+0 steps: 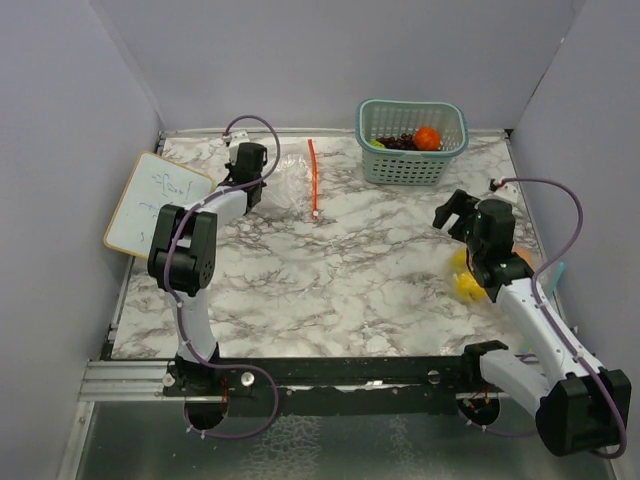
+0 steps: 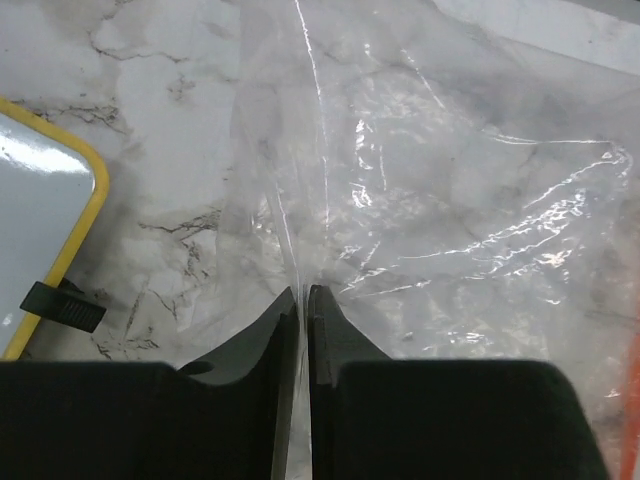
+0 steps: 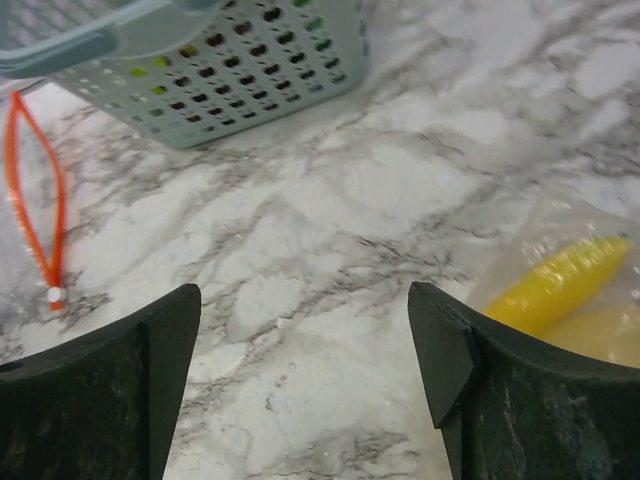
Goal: Open the zip-top bag and remove the fake food
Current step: Place the zipper food storage bag at the center of the board, then move the zipper food storage bag to the center of the board.
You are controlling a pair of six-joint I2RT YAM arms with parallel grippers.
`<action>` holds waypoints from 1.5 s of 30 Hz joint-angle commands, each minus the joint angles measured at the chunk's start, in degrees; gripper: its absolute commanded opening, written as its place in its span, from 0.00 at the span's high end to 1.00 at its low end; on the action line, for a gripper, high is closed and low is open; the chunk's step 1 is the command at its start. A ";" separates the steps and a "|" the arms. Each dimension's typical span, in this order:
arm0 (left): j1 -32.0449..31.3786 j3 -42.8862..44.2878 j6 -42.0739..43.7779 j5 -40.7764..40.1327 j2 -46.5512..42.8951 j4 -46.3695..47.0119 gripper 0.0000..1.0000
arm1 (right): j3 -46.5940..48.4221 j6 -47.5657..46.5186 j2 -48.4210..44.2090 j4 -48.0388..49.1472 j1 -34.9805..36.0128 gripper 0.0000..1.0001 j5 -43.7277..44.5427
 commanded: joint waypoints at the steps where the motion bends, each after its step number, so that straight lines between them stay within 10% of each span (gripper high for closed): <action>1: 2.08 0.71 -1.80 6.61 0.84 -0.52 0.79 | -3.33 6.44 -2.25 -8.42 -1.07 0.13 13.21; 9: -1.26 -7.37 -5.44 12.20 -8.38 0.70 0.08 | -3.51 9.38 7.50 -12.38 -1.91 0.14 20.63; 17: -12.89 -13.93 -5.95 7.84 -20.13 -0.24 0.07 | -3.94 11.65 16.61 -11.22 -2.10 0.28 22.70; 28: -16.94 -19.83 -10.85 12.75 -26.30 2.14 0.07 | -1.56 11.86 21.75 -11.52 -2.18 0.97 18.54; 45: -19.03 -28.14 -14.14 18.49 -27.81 6.54 0.07 | 1.13 16.21 9.03 -8.94 12.82 0.98 9.23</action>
